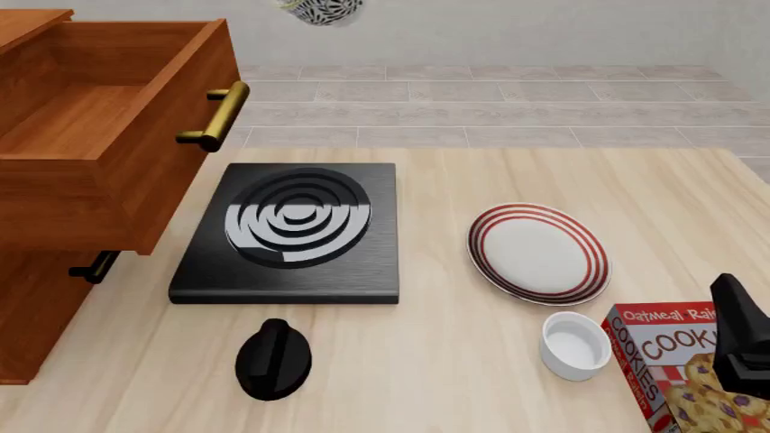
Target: Pick the akita bowl in the top layer of the wooden cabinet and place it on the plate.
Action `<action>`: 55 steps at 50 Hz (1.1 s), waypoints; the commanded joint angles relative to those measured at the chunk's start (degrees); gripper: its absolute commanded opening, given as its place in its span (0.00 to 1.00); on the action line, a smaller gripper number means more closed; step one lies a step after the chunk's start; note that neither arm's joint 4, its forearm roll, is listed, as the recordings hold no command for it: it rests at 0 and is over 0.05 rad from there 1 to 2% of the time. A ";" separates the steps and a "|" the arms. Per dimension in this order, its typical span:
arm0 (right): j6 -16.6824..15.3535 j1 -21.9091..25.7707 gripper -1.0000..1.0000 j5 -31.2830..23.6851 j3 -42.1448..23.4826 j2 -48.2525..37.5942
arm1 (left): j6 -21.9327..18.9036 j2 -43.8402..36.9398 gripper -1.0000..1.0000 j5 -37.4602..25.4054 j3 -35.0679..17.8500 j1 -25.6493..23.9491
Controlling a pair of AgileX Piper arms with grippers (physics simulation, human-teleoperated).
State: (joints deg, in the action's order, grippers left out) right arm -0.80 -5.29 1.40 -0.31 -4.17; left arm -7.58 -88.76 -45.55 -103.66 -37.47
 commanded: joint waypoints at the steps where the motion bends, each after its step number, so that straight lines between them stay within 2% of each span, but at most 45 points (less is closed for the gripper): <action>1: -0.03 -0.02 1.00 0.11 0.00 -0.19 | -0.09 -0.81 0.00 1.43 0.65 -0.73; 14: 0.21 -0.03 1.00 0.11 0.01 -0.19 | -0.13 -3.08 0.00 3.84 2.46 -1.74; 25: 0.19 -0.03 1.00 0.18 0.01 -0.32 | 0.14 -5.14 0.00 3.86 0.86 -2.42; 37: 0.44 0.02 1.00 0.16 0.01 -0.28 | 0.11 -6.28 0.00 4.96 1.90 -3.87; 55: 0.82 -0.03 1.00 -0.08 0.00 0.16 | -0.61 -8.20 0.00 5.09 0.63 -5.45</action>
State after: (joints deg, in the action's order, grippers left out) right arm -0.20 -5.30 1.44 -0.31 -4.22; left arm -7.60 -96.22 -40.92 -102.51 -42.20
